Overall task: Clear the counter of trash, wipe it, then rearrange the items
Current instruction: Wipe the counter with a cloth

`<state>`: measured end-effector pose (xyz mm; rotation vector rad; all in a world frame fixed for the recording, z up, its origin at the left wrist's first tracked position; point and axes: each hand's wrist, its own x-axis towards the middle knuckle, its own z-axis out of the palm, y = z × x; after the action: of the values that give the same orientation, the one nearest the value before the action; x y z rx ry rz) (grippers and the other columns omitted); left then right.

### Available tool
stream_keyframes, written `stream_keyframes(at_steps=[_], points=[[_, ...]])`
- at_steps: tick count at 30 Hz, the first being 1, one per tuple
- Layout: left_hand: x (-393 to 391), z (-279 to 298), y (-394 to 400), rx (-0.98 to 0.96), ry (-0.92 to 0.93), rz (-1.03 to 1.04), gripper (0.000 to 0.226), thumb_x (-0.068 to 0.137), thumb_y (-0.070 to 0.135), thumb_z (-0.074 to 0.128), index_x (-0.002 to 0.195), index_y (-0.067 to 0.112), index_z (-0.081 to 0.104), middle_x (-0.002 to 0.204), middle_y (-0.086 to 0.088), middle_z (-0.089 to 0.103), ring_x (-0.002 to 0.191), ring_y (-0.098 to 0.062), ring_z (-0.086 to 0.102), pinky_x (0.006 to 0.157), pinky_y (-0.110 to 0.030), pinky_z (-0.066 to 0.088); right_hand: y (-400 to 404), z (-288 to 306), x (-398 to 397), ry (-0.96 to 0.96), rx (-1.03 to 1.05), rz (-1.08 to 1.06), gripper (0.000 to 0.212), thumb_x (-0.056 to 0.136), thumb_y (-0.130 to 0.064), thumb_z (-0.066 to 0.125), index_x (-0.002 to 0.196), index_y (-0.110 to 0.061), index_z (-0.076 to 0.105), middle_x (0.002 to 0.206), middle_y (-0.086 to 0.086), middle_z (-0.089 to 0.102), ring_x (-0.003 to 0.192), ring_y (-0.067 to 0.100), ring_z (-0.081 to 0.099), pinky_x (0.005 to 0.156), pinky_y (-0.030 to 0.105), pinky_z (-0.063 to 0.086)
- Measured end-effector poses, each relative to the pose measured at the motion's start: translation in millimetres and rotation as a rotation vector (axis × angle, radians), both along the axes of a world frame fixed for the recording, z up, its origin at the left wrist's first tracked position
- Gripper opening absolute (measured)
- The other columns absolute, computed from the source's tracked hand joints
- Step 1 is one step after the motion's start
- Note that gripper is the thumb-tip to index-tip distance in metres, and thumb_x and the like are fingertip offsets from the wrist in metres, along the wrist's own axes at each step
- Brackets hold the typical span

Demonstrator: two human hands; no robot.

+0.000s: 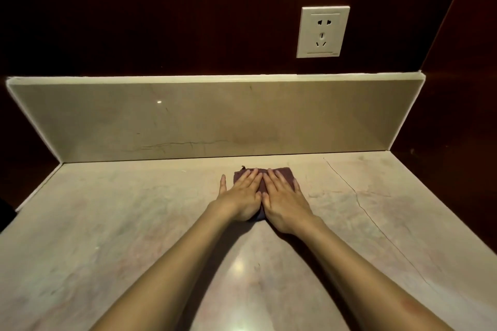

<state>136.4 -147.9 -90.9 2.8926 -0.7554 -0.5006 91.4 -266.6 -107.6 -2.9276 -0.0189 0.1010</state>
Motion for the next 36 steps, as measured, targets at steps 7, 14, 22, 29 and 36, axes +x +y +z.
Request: stream_keyframes(at_steps=[7, 14, 22, 29, 36], points=[[53, -1, 1, 0.001, -0.005, -0.030, 0.053, 0.104, 0.030, 0.013, 0.152, 0.021, -0.005, 0.159, 0.010, -0.014, 0.146, -0.005, -0.013, 0.114, -0.053, -0.013, 2, -1, 49, -0.018, -0.008, -0.040, 0.055, 0.103, -0.031, 0.017, 0.153, -0.013, 0.004, 0.162, 0.000, -0.002, 0.148, 0.013, -0.005, 0.118, 0.042, -0.002], [57, -7, 6, -0.044, -0.033, -0.061, 0.052, 0.104, 0.030, 0.014, 0.153, 0.021, -0.004, 0.160, 0.010, -0.010, 0.146, -0.005, -0.010, 0.114, -0.054, -0.011, 3, -3, 56, -0.039, -0.012, -0.054, 0.055, 0.103, -0.031, 0.019, 0.153, -0.012, 0.007, 0.162, 0.001, 0.000, 0.148, 0.014, -0.003, 0.118, 0.042, 0.000], [44, -5, 11, -0.031, -0.023, -0.066, 0.053, 0.104, 0.030, 0.015, 0.152, 0.021, -0.005, 0.160, 0.008, -0.012, 0.146, -0.007, -0.011, 0.114, -0.053, -0.012, 6, 4, 43, 0.061, -0.017, -0.024, 0.056, 0.103, -0.032, 0.015, 0.153, -0.012, -0.001, 0.162, 0.000, -0.008, 0.148, 0.014, -0.009, 0.118, 0.043, -0.002], [1, -4, 29, 0.004, -0.037, -0.051, 0.054, 0.103, 0.031, 0.013, 0.152, 0.021, -0.008, 0.160, 0.008, -0.015, 0.146, -0.006, -0.013, 0.114, -0.052, -0.014, 23, 6, 2, 0.079, 0.009, -0.001, 0.057, 0.103, -0.032, 0.015, 0.153, -0.013, -0.003, 0.161, 0.000, -0.010, 0.148, 0.013, -0.011, 0.119, 0.042, -0.005], [-68, -5, 51, -0.009, -0.027, -0.010, 0.054, 0.103, 0.031, 0.013, 0.152, 0.022, -0.008, 0.159, 0.009, -0.016, 0.146, -0.006, -0.014, 0.113, -0.051, -0.016, 42, 5, -64, 0.062, 0.022, 0.052, 0.057, 0.103, -0.032, 0.015, 0.153, -0.012, -0.003, 0.161, 0.001, -0.010, 0.147, 0.014, -0.013, 0.118, 0.041, -0.005]])
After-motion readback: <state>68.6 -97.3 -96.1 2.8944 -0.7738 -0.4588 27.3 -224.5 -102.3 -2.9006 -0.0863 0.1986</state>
